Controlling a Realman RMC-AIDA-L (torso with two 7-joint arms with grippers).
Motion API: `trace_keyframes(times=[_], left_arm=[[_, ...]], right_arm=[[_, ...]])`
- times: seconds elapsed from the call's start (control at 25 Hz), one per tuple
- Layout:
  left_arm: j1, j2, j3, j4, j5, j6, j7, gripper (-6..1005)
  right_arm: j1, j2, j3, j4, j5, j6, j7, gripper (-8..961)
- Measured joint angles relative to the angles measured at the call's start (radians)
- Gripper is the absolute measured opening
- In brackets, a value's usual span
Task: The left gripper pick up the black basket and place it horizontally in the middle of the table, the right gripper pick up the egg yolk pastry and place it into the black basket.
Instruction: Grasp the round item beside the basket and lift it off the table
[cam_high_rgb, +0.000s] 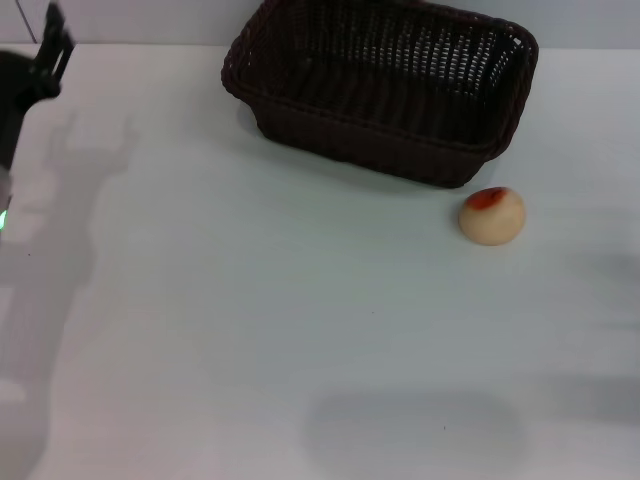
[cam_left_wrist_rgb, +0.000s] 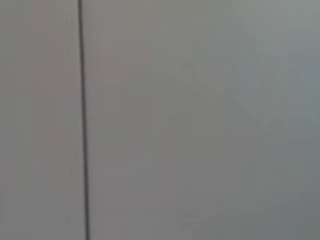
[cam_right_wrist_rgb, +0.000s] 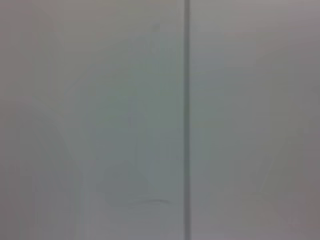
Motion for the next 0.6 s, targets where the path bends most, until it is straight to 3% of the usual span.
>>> trace_keyframes(times=[0.16,0.32,0.48,0.6], left_arm=[[0.023,0.001,-0.004,0.032,-0.007,0.003,-0.010,777],[0.038,0.001,-0.004,0.036,-0.007,-0.001,-0.010,777],[0.039,-0.001,-0.004,0.046,-0.007,-0.008,-0.011,777],[0.033,-0.002,-0.004,0.049,-0.006,-0.026,-0.011,778]], right_arm=[[0.007,0.000,0.000,0.003,-0.080,0.022,0.041,727],[0.012,-0.013,0.000,-0.029,-0.175,0.080,0.222,727],[0.017,-0.018,0.000,-0.136,-0.305,0.143,0.419,726],[0.023,-0.010,0.000,-0.254,-0.404,0.161,0.554,725]])
